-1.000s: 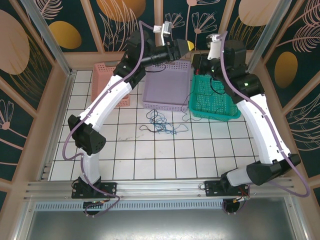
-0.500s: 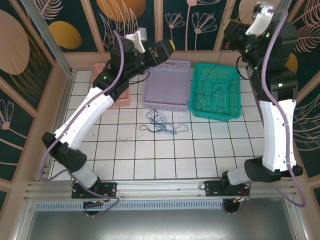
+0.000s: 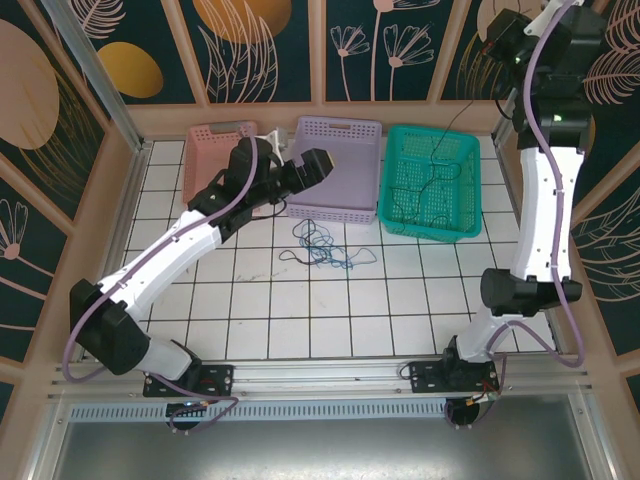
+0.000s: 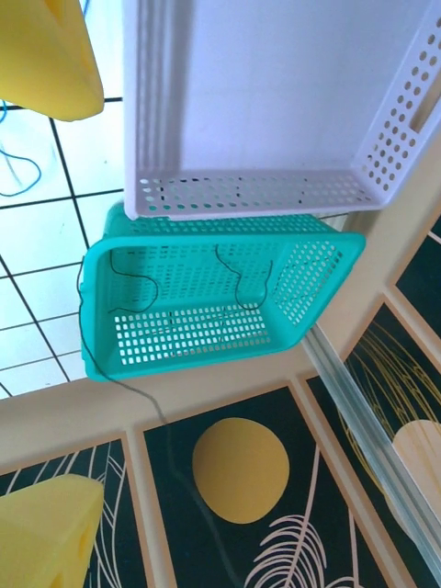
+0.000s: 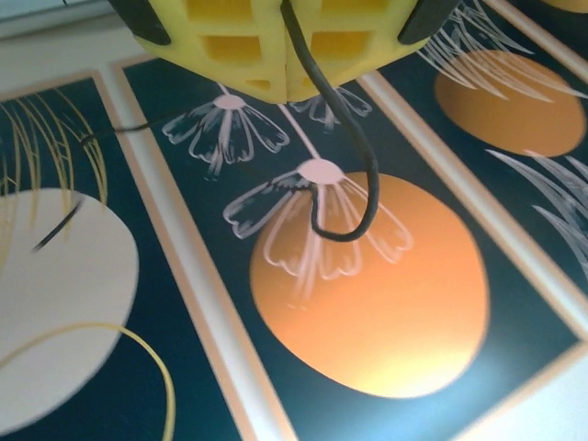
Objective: Untangle the cables
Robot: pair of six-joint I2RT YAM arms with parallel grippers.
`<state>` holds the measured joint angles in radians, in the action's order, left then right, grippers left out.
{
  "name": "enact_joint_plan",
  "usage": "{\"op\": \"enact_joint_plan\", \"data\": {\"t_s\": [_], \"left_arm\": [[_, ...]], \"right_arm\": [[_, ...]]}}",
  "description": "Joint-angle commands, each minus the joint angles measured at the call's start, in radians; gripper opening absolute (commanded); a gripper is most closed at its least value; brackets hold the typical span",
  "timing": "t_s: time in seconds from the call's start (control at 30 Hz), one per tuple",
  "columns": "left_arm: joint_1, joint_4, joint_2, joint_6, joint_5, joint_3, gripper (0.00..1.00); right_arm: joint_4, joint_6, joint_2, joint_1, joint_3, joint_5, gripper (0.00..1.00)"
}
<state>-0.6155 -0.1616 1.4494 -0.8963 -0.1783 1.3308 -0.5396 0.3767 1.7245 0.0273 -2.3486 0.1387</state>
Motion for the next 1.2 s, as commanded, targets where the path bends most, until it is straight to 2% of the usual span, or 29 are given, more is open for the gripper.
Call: {"op": "enact_joint_plan", "data": {"t_s": [0.0,0.07,0.23,0.37,0.43,0.53,0.6,0.63,0.83,1.0,1.1,1.17], "left_arm": [[-0.002,0.039,-0.062,-0.019,-0.009,-0.029,0.98],[-0.001,0.045,-0.068,-0.026,-0.013,-0.046,0.99],[-0.002,0.051,-0.067,-0.033,-0.023,-0.061,0.98],[-0.001,0.056,-0.05,-0.033,-0.04,-0.049,0.98],[-0.002,0.058,-0.041,-0.036,-0.047,-0.043,0.98],[-0.001,0.06,-0.031,-0.037,-0.056,-0.032,0.98],[-0.001,0.06,-0.031,-0.035,-0.058,-0.032,0.98],[-0.001,0.06,-0.031,-0.033,-0.058,-0.033,0.98],[-0.003,0.065,-0.044,-0.041,-0.07,-0.078,0.97],[-0.013,0.054,-0.078,-0.021,-0.085,-0.162,0.93],[-0.023,0.051,-0.112,-0.006,-0.093,-0.226,0.9],[-0.026,0.054,-0.132,-0.003,-0.099,-0.264,0.89]], "right_arm": [[0.058,0.007,0.001,0.017,0.12,0.018,0.0],[0.109,0.012,-0.024,0.034,0.271,0.017,0.0],[0.129,0.054,0.023,0.085,0.488,0.044,0.0],[0.042,0.052,0.171,0.103,0.485,0.1,0.02],[-0.017,0.052,0.239,0.1,0.472,0.125,0.17],[-0.01,0.033,0.208,0.068,0.543,0.073,0.46],[0.003,0.031,0.157,0.048,0.597,0.044,0.56],[0.001,0.037,0.132,0.043,0.618,0.037,0.58],[-0.007,0.11,-0.087,-0.015,0.845,-0.09,0.6],[0.007,0.145,-0.359,-0.125,1.167,-0.148,0.49],[-0.008,0.148,-0.526,-0.188,1.346,-0.149,0.48],[-0.049,0.155,-0.585,-0.228,1.426,-0.17,0.48]]}}
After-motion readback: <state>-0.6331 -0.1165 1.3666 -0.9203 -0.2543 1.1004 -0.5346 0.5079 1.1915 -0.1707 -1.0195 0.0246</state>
